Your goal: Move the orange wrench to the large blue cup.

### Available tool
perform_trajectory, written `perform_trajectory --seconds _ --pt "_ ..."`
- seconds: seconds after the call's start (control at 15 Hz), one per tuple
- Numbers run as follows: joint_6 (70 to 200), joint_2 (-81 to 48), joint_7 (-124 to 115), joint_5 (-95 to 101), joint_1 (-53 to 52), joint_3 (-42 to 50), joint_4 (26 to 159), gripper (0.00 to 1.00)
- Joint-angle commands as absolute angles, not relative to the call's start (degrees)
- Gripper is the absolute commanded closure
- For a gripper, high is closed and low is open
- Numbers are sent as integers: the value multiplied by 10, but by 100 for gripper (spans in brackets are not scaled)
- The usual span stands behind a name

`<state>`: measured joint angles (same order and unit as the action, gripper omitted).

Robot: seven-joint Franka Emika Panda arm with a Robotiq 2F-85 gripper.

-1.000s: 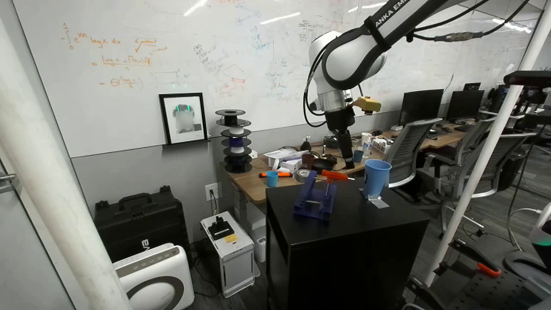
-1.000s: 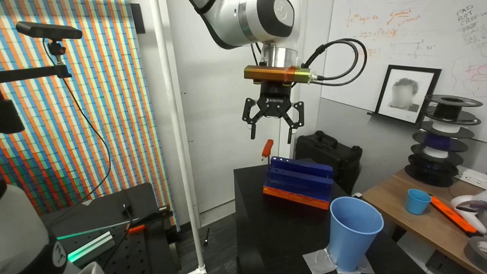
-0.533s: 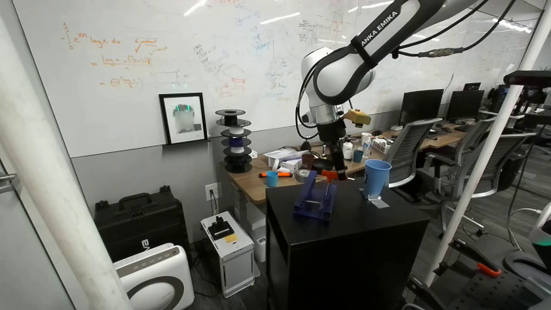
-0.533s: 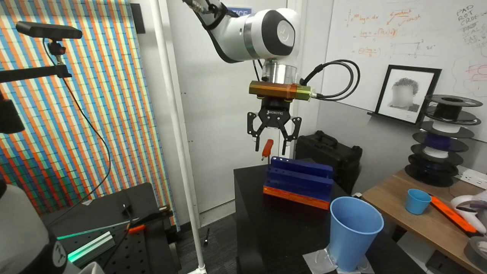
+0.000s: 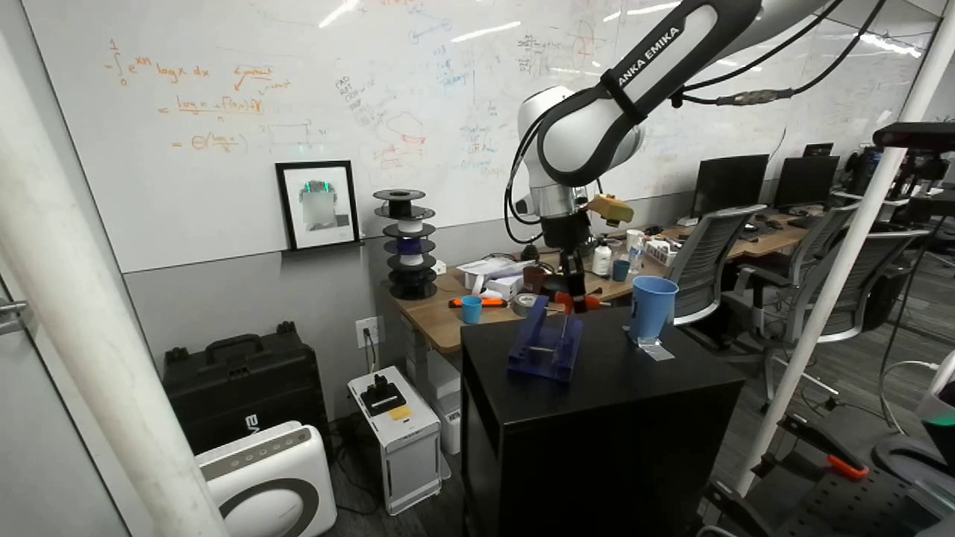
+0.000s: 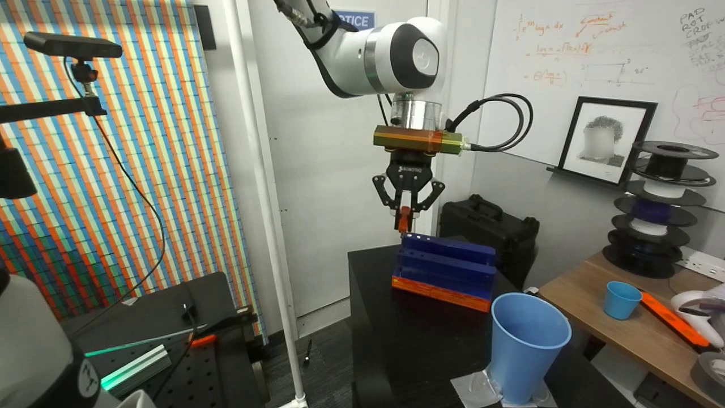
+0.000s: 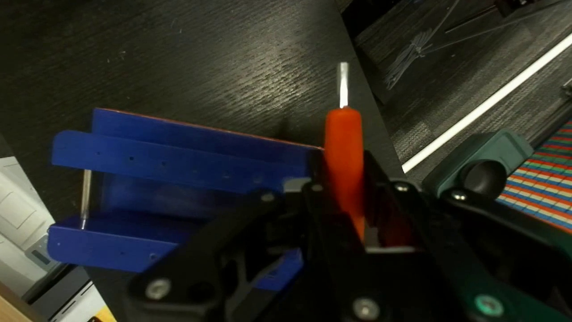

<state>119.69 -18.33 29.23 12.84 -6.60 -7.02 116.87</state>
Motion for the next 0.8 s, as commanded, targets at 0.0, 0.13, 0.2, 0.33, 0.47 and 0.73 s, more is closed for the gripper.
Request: perform_trajectory --seconds 0.0,0.13,0.2,0.33,0.47,0.73 --pt "1190 -186 319 112 -56 -85 1148 85" --pt "1185 -167 322 110 -57 -89 1154 84" --pt "1184 -160 321 108 -58 -90 1156 84" --pt "1182 -129 312 105 -59 -93 1167 84" --pt "1160 -91 320 94 -57 -94 1180 84" --pt "1093 -2 314 79 -57 -84 1201 84"
